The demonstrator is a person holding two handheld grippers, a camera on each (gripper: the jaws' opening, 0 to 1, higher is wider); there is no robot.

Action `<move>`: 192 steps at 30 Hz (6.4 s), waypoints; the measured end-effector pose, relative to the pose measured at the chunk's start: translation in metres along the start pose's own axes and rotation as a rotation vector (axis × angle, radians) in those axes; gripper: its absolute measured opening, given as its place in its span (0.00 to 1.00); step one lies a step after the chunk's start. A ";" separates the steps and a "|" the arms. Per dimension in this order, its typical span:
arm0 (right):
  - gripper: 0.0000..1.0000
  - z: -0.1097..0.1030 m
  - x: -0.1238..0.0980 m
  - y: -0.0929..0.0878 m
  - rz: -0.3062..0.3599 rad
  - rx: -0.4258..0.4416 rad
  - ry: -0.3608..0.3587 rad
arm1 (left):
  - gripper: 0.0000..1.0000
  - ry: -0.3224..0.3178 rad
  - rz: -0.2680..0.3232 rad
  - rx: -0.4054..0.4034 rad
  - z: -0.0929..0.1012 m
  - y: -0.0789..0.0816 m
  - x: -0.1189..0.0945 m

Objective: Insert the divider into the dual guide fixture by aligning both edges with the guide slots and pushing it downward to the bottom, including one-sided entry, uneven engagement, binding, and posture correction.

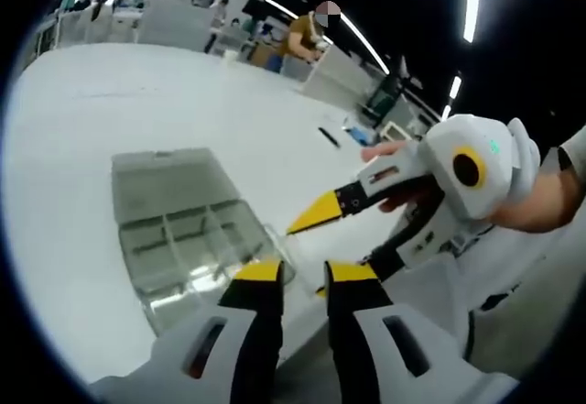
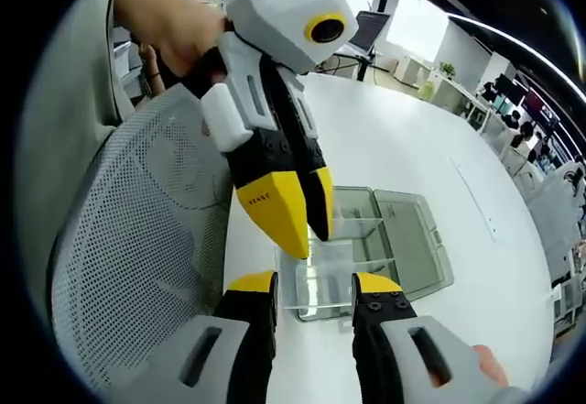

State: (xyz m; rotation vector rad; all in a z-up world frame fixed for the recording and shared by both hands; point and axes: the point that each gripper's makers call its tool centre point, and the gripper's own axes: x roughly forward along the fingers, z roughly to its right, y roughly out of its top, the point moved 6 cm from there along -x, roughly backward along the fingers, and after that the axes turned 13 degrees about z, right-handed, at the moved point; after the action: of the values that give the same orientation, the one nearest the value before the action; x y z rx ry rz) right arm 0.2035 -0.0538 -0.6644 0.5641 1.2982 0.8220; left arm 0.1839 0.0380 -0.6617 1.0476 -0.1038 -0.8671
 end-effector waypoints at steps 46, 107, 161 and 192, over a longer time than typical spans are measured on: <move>0.29 -0.002 0.002 0.013 0.001 -0.057 -0.036 | 0.00 0.028 0.002 -0.179 -0.005 -0.002 -0.004; 0.06 0.026 -0.015 0.030 -0.003 0.060 0.217 | 0.00 -0.184 0.041 0.346 0.006 0.014 -0.023; 0.00 0.012 -0.004 0.039 -0.060 0.350 0.295 | 0.03 -0.180 -0.041 0.491 0.000 -0.005 -0.018; 0.00 0.031 0.016 0.042 -0.137 0.210 0.244 | 0.16 -0.048 0.042 0.386 -0.018 0.007 -0.041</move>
State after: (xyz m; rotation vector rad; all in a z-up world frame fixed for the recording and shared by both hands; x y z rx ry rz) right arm 0.2263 -0.0138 -0.6356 0.5448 1.6420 0.6599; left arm 0.1689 0.0800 -0.6529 1.3787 -0.3431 -0.8530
